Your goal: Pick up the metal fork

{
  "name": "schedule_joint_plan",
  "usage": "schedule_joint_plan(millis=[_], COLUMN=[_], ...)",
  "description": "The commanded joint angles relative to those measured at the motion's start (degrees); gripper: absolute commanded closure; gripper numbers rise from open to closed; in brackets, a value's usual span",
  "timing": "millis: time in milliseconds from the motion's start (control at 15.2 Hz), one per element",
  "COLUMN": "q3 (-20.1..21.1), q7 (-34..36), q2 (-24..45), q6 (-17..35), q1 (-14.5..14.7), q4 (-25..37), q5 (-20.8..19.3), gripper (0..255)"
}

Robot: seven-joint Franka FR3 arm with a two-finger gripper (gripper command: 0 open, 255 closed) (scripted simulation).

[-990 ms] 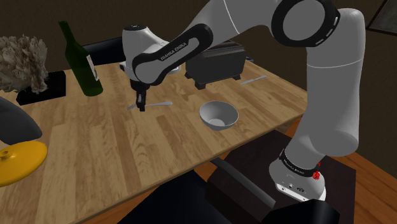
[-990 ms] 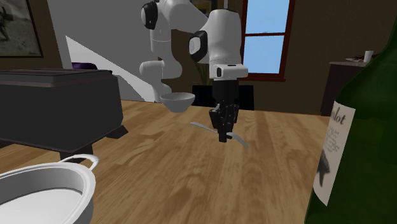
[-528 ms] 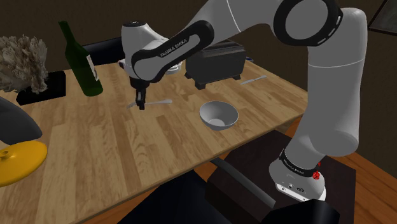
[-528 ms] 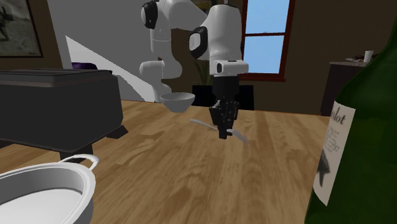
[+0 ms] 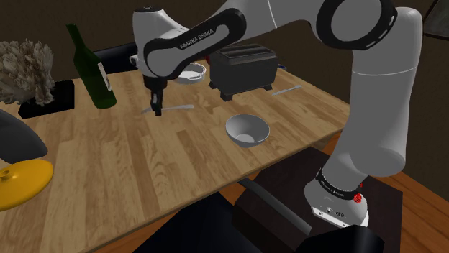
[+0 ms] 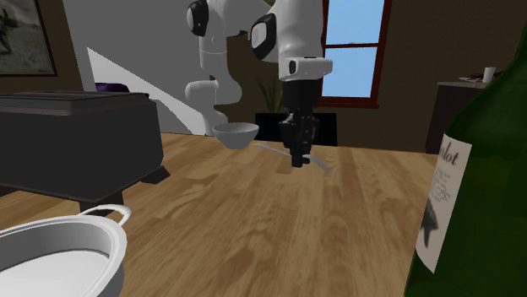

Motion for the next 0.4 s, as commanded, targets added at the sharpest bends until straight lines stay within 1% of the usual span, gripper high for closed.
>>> schedule_joint_plan(millis=[0,198,330], q3=[0.1,0.2,0.2], q7=[-0.2,-0.5,-0.5], q2=[-0.7,-1.4,-1.4], q6=[-1.4,-3.4,-3.5], q1=[-0.1,-0.1,-0.1], q4=[0.7,2.1,2.1], q5=[0.2,0.5,0.5], gripper=[255,255,255])
